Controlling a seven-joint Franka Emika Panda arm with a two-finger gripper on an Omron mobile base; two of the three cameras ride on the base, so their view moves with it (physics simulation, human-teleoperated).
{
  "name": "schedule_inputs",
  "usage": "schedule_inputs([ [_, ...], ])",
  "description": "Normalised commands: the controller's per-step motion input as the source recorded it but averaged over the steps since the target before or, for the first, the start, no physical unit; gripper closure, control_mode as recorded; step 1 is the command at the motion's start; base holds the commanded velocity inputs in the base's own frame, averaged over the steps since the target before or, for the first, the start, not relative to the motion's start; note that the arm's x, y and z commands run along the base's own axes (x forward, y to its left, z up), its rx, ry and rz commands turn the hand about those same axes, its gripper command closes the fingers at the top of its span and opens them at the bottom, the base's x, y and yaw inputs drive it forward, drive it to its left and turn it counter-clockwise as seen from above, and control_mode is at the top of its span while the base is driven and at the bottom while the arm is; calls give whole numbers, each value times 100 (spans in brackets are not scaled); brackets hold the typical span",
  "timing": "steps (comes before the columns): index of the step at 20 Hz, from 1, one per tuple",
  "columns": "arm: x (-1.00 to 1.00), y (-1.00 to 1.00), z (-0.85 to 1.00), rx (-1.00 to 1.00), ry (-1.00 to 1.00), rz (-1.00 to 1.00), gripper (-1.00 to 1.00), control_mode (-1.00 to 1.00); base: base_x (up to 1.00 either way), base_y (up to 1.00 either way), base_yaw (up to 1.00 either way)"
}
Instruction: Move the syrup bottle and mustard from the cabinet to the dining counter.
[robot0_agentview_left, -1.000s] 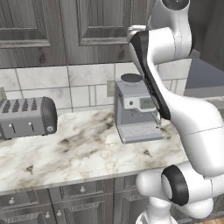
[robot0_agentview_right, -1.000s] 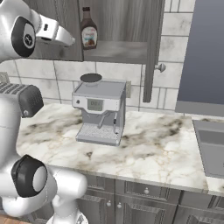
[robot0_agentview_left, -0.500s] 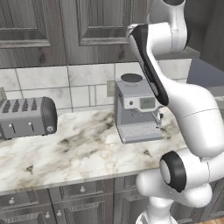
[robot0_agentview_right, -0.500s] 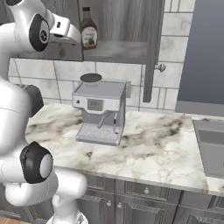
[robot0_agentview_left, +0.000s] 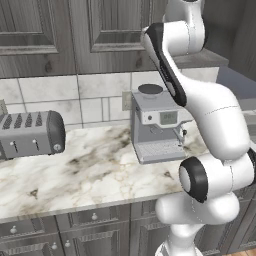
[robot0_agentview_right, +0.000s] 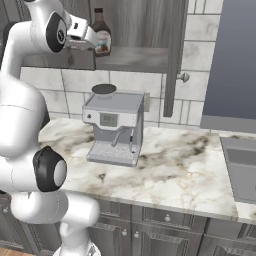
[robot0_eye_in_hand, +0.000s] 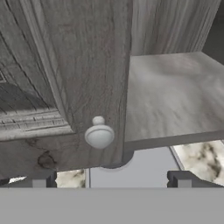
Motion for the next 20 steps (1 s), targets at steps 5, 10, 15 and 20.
schedule_inputs([
  [5,30,0,-11,0,0,1,-100,-100,0,0,0],
  [10,23,0,-15,0,0,3,-100,-100,0,0,0],
  [15,30,0,-11,0,0,3,-100,-100,0,0,0],
  [20,34,0,-3,0,0,3,-100,-100,0,0,0],
])
